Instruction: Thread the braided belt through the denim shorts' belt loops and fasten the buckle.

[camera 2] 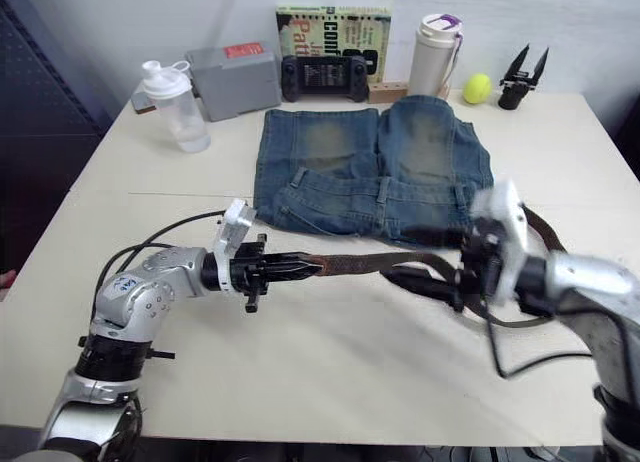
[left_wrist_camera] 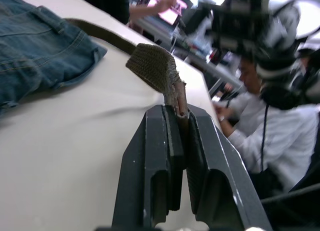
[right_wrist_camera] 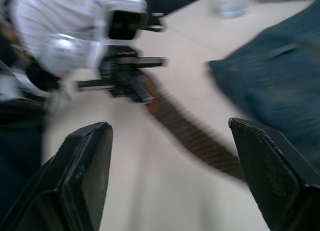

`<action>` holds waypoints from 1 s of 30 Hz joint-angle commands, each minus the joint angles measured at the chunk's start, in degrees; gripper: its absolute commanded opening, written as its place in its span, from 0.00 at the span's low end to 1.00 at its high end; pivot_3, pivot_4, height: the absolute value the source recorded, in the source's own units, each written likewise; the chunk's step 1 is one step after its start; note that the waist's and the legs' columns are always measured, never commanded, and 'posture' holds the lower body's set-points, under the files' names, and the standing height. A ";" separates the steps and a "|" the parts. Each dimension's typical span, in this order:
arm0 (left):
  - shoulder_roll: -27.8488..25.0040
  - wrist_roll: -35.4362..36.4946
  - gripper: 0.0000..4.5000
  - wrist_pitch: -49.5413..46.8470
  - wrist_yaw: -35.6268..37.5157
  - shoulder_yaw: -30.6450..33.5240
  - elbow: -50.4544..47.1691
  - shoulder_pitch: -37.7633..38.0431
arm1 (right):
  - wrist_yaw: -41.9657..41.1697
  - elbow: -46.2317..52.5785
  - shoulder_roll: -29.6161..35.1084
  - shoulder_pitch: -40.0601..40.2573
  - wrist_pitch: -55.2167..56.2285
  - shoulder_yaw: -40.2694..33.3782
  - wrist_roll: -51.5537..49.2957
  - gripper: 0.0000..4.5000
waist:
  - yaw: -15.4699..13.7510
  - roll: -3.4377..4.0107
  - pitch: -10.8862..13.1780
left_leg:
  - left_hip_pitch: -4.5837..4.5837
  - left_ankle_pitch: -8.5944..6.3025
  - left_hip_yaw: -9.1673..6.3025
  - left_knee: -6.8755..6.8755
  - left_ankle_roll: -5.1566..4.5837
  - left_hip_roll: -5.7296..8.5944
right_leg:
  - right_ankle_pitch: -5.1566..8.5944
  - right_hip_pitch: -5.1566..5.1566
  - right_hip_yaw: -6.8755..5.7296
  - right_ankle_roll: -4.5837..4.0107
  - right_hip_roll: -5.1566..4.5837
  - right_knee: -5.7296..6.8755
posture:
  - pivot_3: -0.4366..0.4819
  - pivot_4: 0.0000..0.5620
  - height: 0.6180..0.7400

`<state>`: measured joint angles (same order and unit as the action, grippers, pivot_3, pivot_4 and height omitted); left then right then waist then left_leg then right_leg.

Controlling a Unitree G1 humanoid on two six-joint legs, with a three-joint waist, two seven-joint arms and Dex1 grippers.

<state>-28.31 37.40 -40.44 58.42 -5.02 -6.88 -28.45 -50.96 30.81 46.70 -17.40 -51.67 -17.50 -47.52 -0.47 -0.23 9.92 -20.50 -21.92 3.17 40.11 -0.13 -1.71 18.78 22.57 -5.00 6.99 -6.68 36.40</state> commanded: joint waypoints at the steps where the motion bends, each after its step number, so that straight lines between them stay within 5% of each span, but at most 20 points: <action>1: 4.58 15.80 0.00 -14.05 -9.68 7.66 -6.04 1.37 | 19.10 5.64 -6.01 15.22 -3.42 -1.37 -40.68 0.89 | -0.36 -0.01 0.00 | 0.00 0.00 -0.01 0.00 0.00 0.00 | 0.00 0.00 -0.01 0.00 0.00 -0.01 | 0.48 0.27 0.92; 6: 7.38 20.88 0.00 -18.49 -15.05 10.28 -7.30 1.54 | 37.36 3.82 -18.52 20.38 4.49 9.53 -51.30 0.89 | -0.11 -0.06 0.01 | 0.06 0.00 -0.06 0.01 -0.01 -0.04 | 0.00 -0.10 0.02 0.00 -0.02 -0.02 | 0.48 0.27 0.92; 11: 8.08 23.48 0.00 -20.96 -18.64 11.21 -8.43 1.45 | 50.51 4.14 -27.92 20.04 12.28 12.80 -55.15 0.89 | 0.54 -0.09 0.01 | 0.09 0.01 -0.03 0.01 -0.02 0.00 | 0.00 -0.08 0.09 0.00 -0.04 -0.03 | 0.48 0.27 0.92; 20: 8.52 25.67 0.00 -22.75 -21.65 11.36 -8.11 0.72 | 57.87 3.55 -33.78 16.44 20.12 12.16 -55.37 0.89 | 0.57 -0.07 0.01 | 0.07 0.01 -0.05 -0.01 -0.01 0.00 | 0.00 -0.09 0.10 0.00 0.03 -0.14 | 0.48 0.27 0.92; 23: 8.54 25.92 0.00 -22.85 -21.97 11.32 -7.84 0.42 | 58.38 4.32 -34.52 16.74 20.80 13.10 -55.17 0.73 | 0.60 -0.07 0.01 | 0.07 0.01 -0.03 -0.04 -0.01 -0.02 | 0.00 -0.08 0.12 0.00 0.05 -0.14 | 0.48 0.27 0.92; 26: 8.53 25.86 0.00 -22.66 -22.27 11.26 -7.52 0.22 | 58.52 4.45 -35.05 17.05 21.37 13.40 -55.01 0.41 | 0.58 -0.07 0.01 | 0.07 0.01 -0.03 -0.04 -0.01 -0.02 | 0.00 -0.08 0.13 0.00 0.05 -0.15 | 0.48 0.27 0.92; 30: 8.53 25.65 0.00 -22.39 -22.50 11.45 -7.16 0.08 | 58.37 4.32 -35.29 17.44 21.84 13.27 -54.70 0.16 | 0.57 -0.07 0.01 | 0.07 0.01 -0.03 -0.04 -0.01 -0.01 | 0.00 -0.08 0.14 0.00 0.04 -0.16 | 0.48 0.27 0.92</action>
<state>-19.99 61.64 -63.28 36.11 5.72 -13.03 -27.30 7.83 33.14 11.90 -0.46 -30.95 -4.24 -101.90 0.10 -0.29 9.94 -20.43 -21.91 3.15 40.07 -0.14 -1.72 18.78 22.49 -4.86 6.99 -6.64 36.24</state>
